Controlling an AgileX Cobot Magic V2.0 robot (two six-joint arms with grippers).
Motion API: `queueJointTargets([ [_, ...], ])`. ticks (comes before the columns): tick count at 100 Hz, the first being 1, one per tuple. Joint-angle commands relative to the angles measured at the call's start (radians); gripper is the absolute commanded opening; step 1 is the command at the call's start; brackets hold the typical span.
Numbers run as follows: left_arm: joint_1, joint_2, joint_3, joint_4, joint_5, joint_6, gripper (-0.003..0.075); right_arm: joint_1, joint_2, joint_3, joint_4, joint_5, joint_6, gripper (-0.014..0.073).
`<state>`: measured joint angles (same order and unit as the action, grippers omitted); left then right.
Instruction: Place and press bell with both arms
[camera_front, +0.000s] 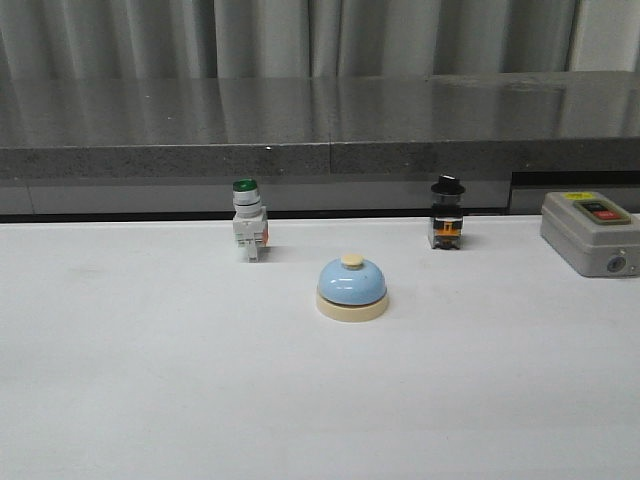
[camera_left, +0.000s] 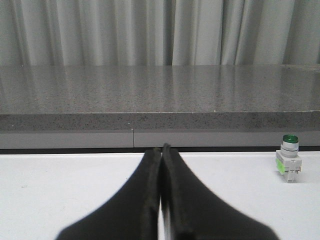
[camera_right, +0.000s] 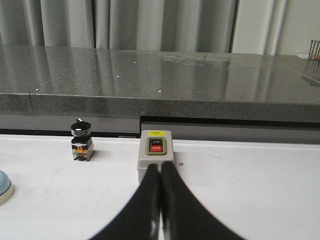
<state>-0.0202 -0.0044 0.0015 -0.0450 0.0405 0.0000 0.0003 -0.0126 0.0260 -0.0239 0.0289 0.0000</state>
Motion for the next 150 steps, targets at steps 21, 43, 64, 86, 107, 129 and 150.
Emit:
queueJointTargets([
  [21, 0.002, -0.031, 0.041, -0.007, -0.076, -0.011, -0.0020, -0.006, -0.017, -0.014, -0.003, -0.100, -0.006, -0.0060],
  [43, 0.002, -0.031, 0.041, -0.007, -0.076, -0.011, -0.0020, -0.006, -0.017, -0.014, -0.003, -0.184, -0.006, -0.0060],
  [64, 0.002, -0.031, 0.041, -0.007, -0.076, -0.011, -0.0020, -0.006, -0.010, -0.050, 0.024, -0.188, 0.000, -0.0060],
  [86, 0.002, -0.031, 0.041, -0.007, -0.076, -0.011, -0.0020, -0.006, 0.112, -0.250, 0.024, 0.060, 0.000, -0.0060],
  [107, 0.002, -0.031, 0.041, -0.007, -0.076, -0.011, -0.0020, -0.006, 0.351, -0.456, 0.024, 0.221, 0.000, -0.0060],
  [129, 0.002, -0.031, 0.041, -0.007, -0.076, -0.011, -0.0020, 0.000, 0.642, -0.669, 0.046, 0.370, 0.000, -0.0060],
  [150, 0.002, -0.031, 0.041, -0.007, -0.076, -0.011, -0.0020, 0.091, 0.889, -0.859, 0.069, 0.467, -0.032, -0.0060],
])
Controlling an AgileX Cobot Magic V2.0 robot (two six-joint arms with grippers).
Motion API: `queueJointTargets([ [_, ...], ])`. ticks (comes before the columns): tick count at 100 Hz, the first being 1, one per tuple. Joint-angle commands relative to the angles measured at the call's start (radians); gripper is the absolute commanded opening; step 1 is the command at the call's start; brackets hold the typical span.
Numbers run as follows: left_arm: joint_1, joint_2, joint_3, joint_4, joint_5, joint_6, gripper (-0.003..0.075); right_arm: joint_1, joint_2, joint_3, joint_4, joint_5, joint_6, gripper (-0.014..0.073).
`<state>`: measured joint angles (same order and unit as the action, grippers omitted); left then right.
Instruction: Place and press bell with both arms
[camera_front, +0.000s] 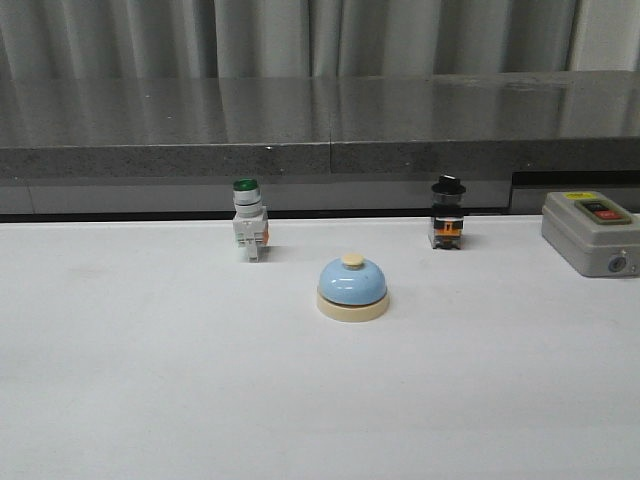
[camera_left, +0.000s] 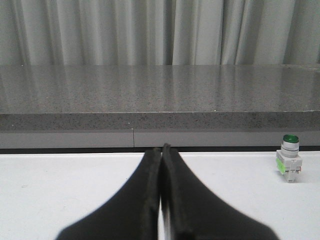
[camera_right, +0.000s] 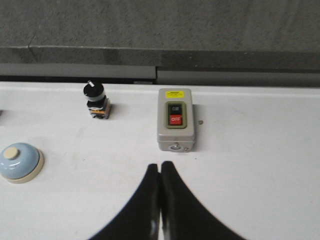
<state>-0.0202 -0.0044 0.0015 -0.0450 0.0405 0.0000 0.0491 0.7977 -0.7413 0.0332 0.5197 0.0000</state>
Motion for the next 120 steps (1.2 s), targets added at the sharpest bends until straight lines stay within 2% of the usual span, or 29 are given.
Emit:
queueJointTargets([
  [1, 0.002, -0.031, 0.041, -0.007, -0.076, -0.011, -0.0020, 0.047, 0.094, -0.102, 0.012, -0.020, -0.036, -0.0060],
  [32, 0.002, -0.031, 0.041, -0.007, -0.076, -0.011, -0.0020, 0.299, 0.459, -0.343, 0.012, 0.117, -0.081, -0.0060],
  [51, 0.002, -0.031, 0.041, -0.007, -0.076, -0.011, -0.0020, 0.392, 0.670, -0.489, 0.026, 0.190, -0.081, -0.0060],
  [97, 0.002, -0.031, 0.041, -0.007, -0.076, -0.011, -0.0020, 0.465, 1.056, -0.822, 0.036, 0.286, -0.081, -0.0060],
  [120, 0.002, -0.031, 0.041, -0.007, -0.076, -0.011, -0.0020, 0.468, 1.168, -0.907, 0.036, 0.328, -0.081, -0.0060],
])
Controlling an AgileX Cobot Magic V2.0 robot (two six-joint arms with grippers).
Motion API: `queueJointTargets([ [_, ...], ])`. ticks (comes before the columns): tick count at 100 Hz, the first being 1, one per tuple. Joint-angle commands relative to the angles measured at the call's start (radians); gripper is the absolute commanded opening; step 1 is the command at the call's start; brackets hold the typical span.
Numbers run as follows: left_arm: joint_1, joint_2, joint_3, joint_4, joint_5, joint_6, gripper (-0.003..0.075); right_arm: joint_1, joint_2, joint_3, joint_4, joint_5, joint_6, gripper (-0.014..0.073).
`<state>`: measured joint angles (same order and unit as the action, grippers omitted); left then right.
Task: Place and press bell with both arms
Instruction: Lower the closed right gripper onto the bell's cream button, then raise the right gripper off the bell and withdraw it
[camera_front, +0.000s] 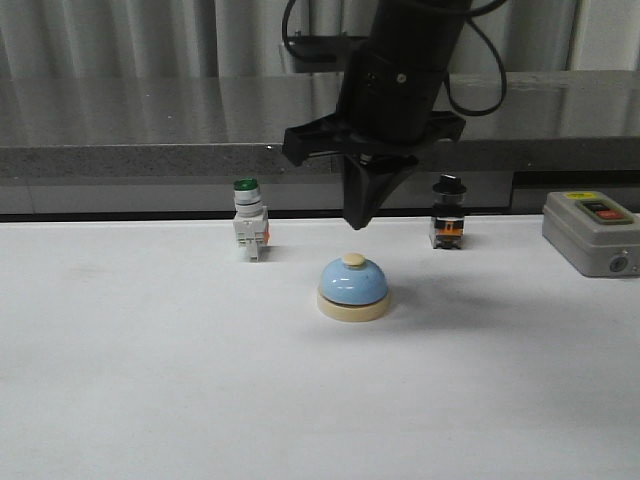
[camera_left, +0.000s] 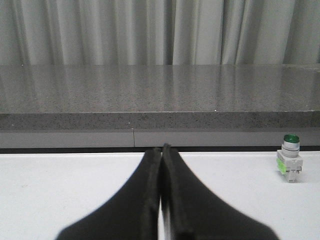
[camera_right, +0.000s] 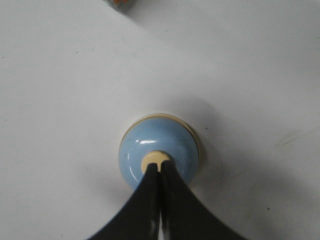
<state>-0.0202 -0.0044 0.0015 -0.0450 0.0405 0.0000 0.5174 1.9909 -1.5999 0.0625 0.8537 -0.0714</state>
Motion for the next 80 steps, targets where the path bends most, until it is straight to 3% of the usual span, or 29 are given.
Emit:
queueJointTargets([
  [1, 0.002, -0.031, 0.041, -0.007, -0.076, -0.011, -0.0020, -0.001, -0.023, -0.050, 0.006, -0.006, -0.010, -0.0060],
  [39, 0.002, -0.031, 0.041, -0.007, -0.076, -0.011, -0.0020, -0.003, 0.037, -0.052, 0.009, -0.001, -0.010, -0.0060],
  [80, 0.002, -0.031, 0.041, -0.007, -0.076, -0.011, -0.0020, -0.044, -0.191, -0.037, 0.013, 0.089, -0.003, -0.0060],
])
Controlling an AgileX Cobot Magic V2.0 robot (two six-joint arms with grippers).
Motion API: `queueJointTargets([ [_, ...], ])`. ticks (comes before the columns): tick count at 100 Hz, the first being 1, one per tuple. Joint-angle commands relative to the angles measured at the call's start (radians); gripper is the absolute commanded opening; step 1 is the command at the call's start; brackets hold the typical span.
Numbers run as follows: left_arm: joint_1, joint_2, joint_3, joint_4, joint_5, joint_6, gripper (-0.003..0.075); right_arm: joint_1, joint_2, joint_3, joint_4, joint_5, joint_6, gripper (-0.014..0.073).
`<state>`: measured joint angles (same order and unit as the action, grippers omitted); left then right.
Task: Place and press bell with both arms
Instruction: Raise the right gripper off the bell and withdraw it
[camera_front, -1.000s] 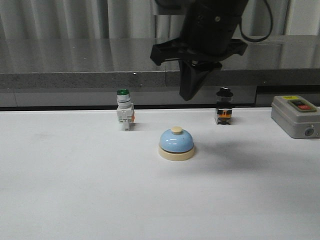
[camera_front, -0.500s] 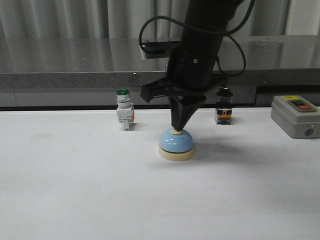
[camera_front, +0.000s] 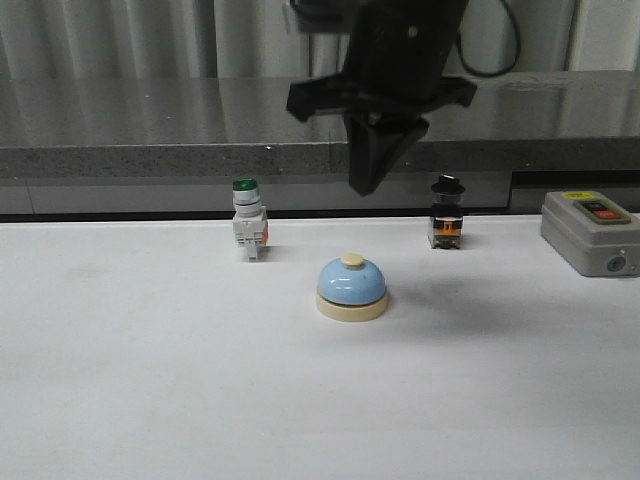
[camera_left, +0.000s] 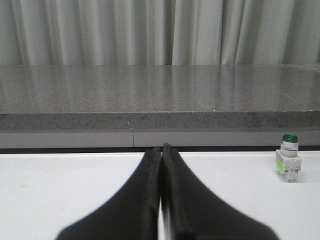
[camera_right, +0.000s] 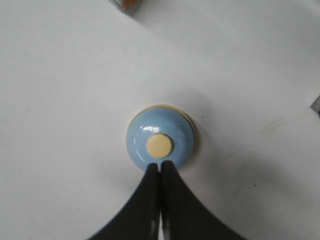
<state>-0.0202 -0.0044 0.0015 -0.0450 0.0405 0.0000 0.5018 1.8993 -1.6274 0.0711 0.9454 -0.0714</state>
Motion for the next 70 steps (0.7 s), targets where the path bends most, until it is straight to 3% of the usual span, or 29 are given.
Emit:
queueJointTargets([
  [1, 0.002, -0.031, 0.041, -0.007, -0.076, -0.011, -0.0020, -0.034, -0.103, -0.008, 0.004, -0.002, -0.003, -0.0060],
  [27, 0.002, -0.031, 0.041, -0.007, -0.076, -0.011, -0.0020, -0.183, -0.244, 0.115, 0.010, 0.010, 0.009, -0.0060],
  [70, 0.002, -0.031, 0.041, -0.007, -0.076, -0.011, -0.0020, -0.439, -0.564, 0.490, 0.020, -0.099, 0.039, -0.0060],
])
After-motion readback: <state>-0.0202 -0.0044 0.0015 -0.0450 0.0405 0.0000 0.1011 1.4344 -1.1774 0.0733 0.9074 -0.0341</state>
